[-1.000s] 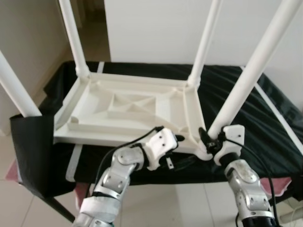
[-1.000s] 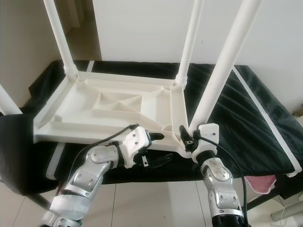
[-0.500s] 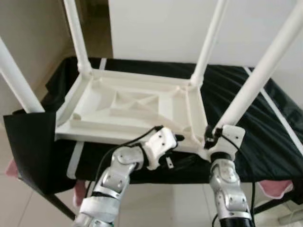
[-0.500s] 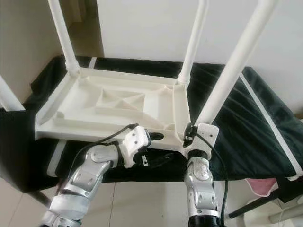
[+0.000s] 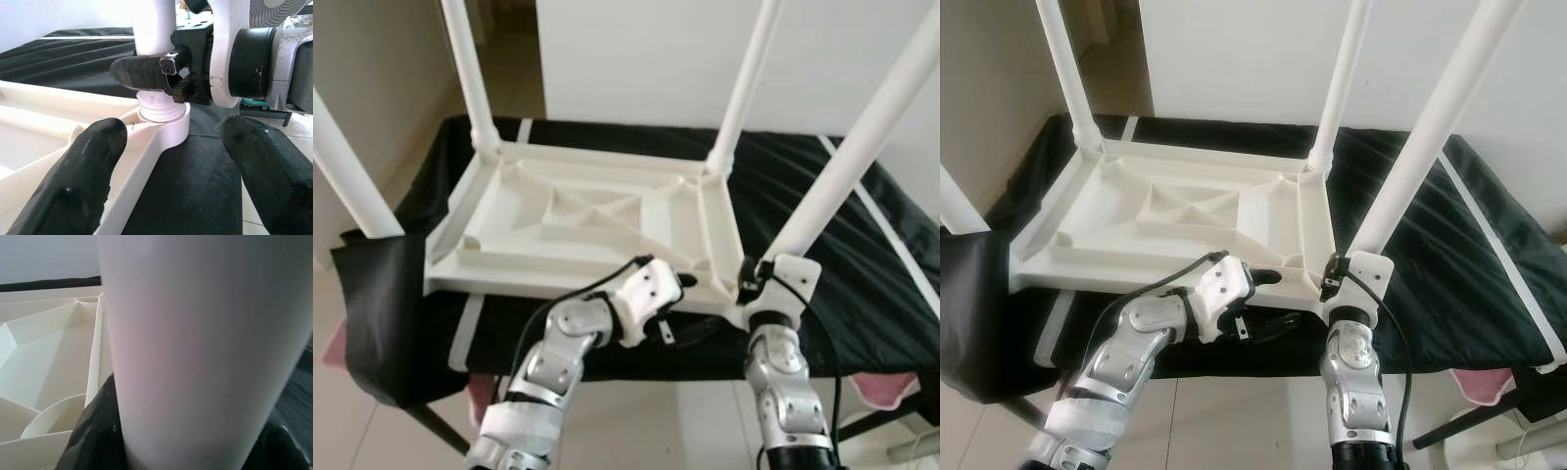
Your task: Building children table
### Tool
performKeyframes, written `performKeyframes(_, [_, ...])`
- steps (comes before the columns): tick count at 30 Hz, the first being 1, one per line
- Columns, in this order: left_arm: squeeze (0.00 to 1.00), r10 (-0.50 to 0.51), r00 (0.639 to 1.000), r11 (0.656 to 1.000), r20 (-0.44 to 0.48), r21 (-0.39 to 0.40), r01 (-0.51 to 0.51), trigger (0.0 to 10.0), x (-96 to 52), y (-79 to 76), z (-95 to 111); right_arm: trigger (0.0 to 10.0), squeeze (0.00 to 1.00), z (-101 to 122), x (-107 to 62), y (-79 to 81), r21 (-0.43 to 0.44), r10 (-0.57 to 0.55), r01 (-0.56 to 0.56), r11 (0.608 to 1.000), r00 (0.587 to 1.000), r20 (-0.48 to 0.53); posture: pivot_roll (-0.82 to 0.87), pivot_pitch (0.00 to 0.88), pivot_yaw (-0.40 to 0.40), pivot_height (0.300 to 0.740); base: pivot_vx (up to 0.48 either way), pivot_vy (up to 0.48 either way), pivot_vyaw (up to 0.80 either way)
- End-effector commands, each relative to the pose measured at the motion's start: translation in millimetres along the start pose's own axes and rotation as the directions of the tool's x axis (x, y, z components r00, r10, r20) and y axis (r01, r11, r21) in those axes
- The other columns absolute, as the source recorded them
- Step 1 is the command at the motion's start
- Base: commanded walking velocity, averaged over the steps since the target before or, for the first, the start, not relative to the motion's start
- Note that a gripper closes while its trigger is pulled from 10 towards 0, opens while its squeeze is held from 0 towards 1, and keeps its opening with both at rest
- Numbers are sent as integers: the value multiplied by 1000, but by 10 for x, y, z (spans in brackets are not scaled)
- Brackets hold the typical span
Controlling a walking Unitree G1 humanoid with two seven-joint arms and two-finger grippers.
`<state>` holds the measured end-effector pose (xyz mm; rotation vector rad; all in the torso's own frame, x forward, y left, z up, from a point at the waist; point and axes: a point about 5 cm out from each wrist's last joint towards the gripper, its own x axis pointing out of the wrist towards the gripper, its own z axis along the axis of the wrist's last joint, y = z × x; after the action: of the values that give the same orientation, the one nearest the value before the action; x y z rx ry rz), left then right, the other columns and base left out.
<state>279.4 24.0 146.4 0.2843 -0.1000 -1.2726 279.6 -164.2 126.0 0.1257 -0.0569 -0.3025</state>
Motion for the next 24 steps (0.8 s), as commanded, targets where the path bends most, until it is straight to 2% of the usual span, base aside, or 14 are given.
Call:
performKeyframes(1, [0,115,993,993,-6,3,-115,10000,21,63,-1,10000,286,-127,-17,-1,56,-21,25,998,997,-72,-21,14,-43,740,0,0,0])
performKeyframes(2, [0,115,993,993,-4,2,-115,10000,23,62,3,10000,1000,-114,-14,-6,58,-12,16,998,998,-62,-22,12,-42,740,0,0,0])
performKeyframes(9, [0,110,994,994,6,0,-110,10000,14,67,23,10000,1000,-46,-22,-36,37,66,-65,997,998,-7,-20,7,-42,740,0,0,0])
performKeyframes(14, [0,113,994,994,4,5,-113,10000,12,87,27,10000,1000,-44,-27,-128,14,104,-104,994,995,-3,-22,4,-41,740,0,0,0])
performKeyframes(17, [0,107,994,994,3,3,-107,10000,9,72,22,10000,1000,-16,-18,-147,1,217,-217,976,976,8,-25,4,-38,740,0,0,0])
performKeyframes(18, [0,100,995,995,3,0,-100,10000,6,55,16,10000,969,-9,-4,-164,3,267,-267,964,964,6,-27,4,-37,740,0,0,0])
performKeyframes(22, [0,95,996,996,4,-2,-95,10000,4,43,11,10000,969,-5,6,-176,6,296,-296,955,955,3,-27,4,-37,740,0,0,0])
performKeyframes(23, [0,84,996,996,1,-7,-84,10000,-13,24,0,10000,0,19,34,-206,-24,372,-372,928,928,4,-34,4,-28,740,0,0,0])
performKeyframes(24, [0,84,996,996,1,-7,-84,10000,-13,24,0,10000,0,19,34,-206,-24,372,-372,928,928,4,-34,4,-28,740,0,0,0])
